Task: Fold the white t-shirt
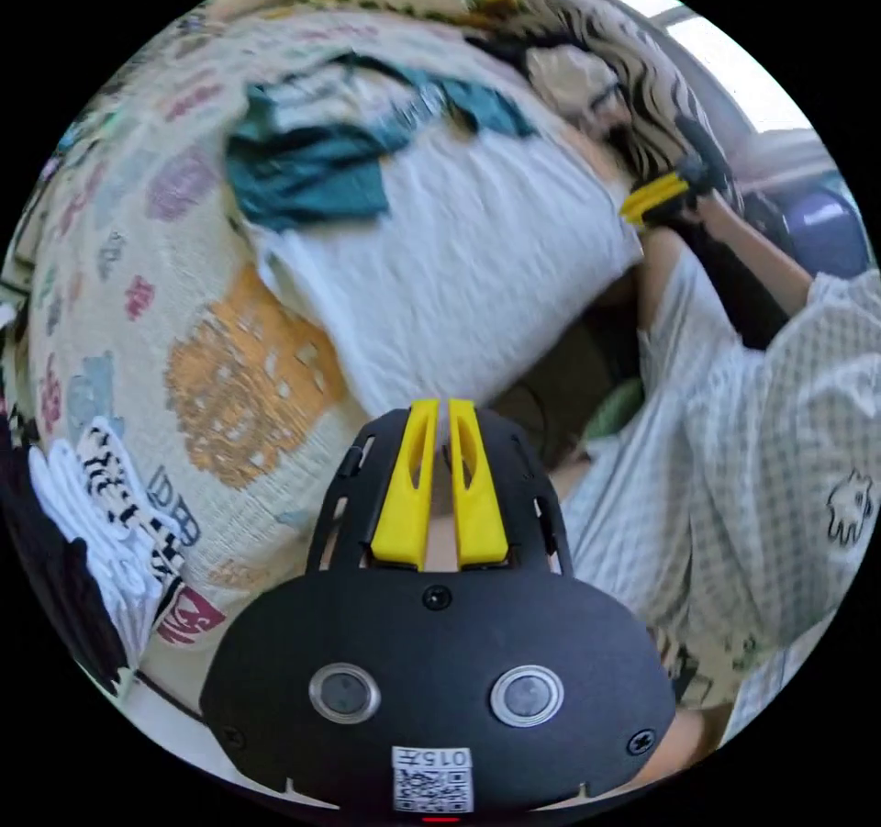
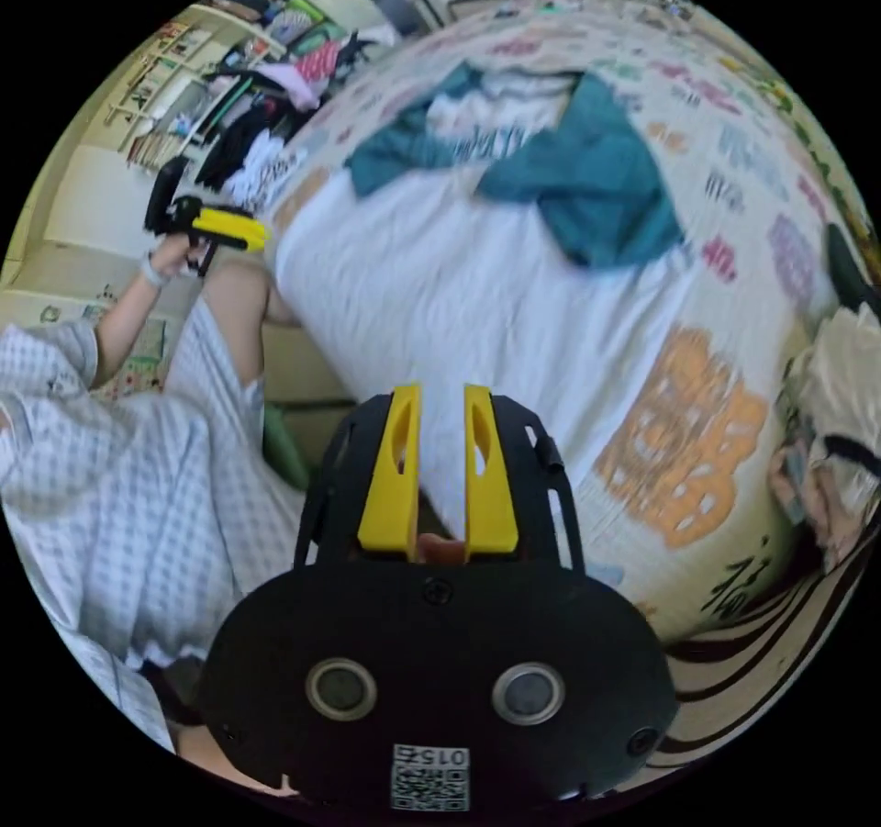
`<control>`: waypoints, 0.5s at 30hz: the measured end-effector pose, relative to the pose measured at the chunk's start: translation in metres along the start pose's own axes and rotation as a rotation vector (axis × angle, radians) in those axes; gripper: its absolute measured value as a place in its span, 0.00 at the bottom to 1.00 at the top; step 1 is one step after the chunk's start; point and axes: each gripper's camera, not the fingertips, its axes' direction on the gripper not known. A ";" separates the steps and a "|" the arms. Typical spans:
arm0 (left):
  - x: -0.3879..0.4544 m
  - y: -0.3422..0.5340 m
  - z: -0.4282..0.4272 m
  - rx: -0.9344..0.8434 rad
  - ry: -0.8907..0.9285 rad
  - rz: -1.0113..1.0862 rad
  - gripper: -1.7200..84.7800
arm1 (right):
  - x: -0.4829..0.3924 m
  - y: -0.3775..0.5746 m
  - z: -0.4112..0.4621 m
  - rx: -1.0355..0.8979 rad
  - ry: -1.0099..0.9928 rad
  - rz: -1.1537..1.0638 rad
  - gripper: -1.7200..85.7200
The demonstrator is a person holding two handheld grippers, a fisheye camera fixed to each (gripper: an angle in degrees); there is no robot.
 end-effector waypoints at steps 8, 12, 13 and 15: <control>-0.029 -0.103 -0.023 0.357 -0.032 -0.291 0.14 | 0.009 -0.129 -0.048 0.189 0.105 0.093 0.18; -0.062 -0.142 -0.016 0.296 0.030 -0.416 0.07 | 0.022 -0.166 -0.052 0.079 0.131 0.181 0.09; -0.073 -0.145 -0.021 0.283 0.076 -0.421 0.04 | 0.023 -0.167 -0.057 0.076 0.142 0.193 0.08; -0.088 -0.139 -0.045 0.311 0.145 -0.383 0.02 | 0.031 -0.161 -0.091 0.094 0.061 0.173 0.06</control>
